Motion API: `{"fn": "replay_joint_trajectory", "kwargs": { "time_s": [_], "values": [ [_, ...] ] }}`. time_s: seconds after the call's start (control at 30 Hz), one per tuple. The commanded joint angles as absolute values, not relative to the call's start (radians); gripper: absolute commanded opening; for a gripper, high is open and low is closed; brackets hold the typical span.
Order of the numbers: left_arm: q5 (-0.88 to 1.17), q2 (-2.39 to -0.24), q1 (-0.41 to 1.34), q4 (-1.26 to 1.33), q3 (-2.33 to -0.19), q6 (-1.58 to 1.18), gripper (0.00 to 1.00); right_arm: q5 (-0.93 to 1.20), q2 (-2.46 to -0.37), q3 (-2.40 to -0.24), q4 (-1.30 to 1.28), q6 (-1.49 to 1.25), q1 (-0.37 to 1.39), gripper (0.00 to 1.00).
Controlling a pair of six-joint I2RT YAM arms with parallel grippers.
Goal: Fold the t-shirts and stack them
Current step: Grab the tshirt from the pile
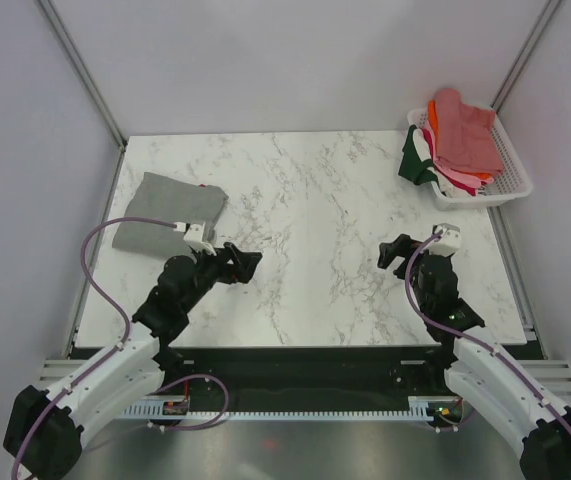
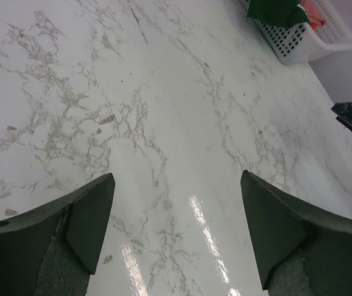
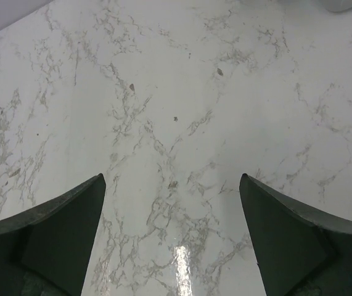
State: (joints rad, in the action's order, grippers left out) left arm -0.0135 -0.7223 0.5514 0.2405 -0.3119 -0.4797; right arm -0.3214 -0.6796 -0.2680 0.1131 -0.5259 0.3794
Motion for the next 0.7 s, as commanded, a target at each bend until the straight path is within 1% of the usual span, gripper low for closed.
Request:
{"fn": "replay_joint_trajectory", "kwargs": {
  "time_s": [0.0,0.07,0.17,0.2,0.27,0.3,0.33,0.37,0.4,0.43,0.47,0.53,0.57,0.6,0.67],
  "values": [
    [0.023,-0.701,0.551,0.275,-0.316,-0.445,0.91,-0.382,-0.676,-0.293,0.1,-0.522,0.379,0.98],
    [0.012,-0.684,0.551,0.275,-0.308,-0.446,0.91,-0.411,-0.699,-0.323,0.077,-0.523,0.379,0.98],
    [0.005,-0.658,0.551,0.272,-0.298,-0.448,0.91,-0.491,-0.756,-0.455,-0.053,-0.583,0.371,0.98],
    [0.005,-0.654,0.551,0.273,-0.295,-0.449,0.91,-0.509,-0.778,-0.542,-0.073,-0.604,0.362,0.98],
    [0.002,-0.643,0.551,0.27,-0.288,-0.449,0.91,-0.502,-0.876,-0.65,-0.142,-0.61,0.31,0.97],
    [0.005,-0.641,0.551,0.271,-0.287,-0.456,0.91,-0.502,-0.965,-0.769,-0.17,-0.615,0.289,0.97],
    [0.009,-0.643,0.551,0.273,-0.287,-0.46,0.91,-0.5,-1.013,-0.832,-0.201,-0.624,0.263,0.98],
    [0.014,-0.646,0.551,0.273,-0.287,-0.46,0.91,-0.502,-1.061,-0.895,-0.237,-0.633,0.199,0.95],
    [0.021,-0.655,0.551,0.273,-0.287,-0.466,0.91,-0.486,-1.153,-1.004,-0.292,-0.646,0.16,0.92],
    [0.021,-0.661,0.551,0.273,-0.29,-0.468,0.91,-0.416,-1.196,-1.052,-0.305,-0.658,0.117,0.89],
    [0.021,-0.667,0.551,0.275,-0.291,-0.469,0.91,-0.378,-1.236,-1.093,-0.311,-0.669,0.029,0.84],
    [0.023,-0.686,0.551,0.273,-0.298,-0.474,0.91,-0.315,-1.349,-1.199,-0.31,-0.687,-0.045,0.83],
    [0.029,-0.689,0.551,0.273,-0.299,-0.474,0.91,-0.286,-1.388,-1.238,-0.311,-0.684,-0.081,0.77],
    [0.029,-0.695,0.551,0.273,-0.301,-0.477,0.91,-0.279,-1.47,-1.317,-0.317,-0.678,-0.089,0.76],
    [0.031,-0.701,0.551,0.275,-0.304,-0.476,0.91,-0.272,-1.55,-1.392,-0.342,-0.676,-0.103,0.75]
  ]
}}
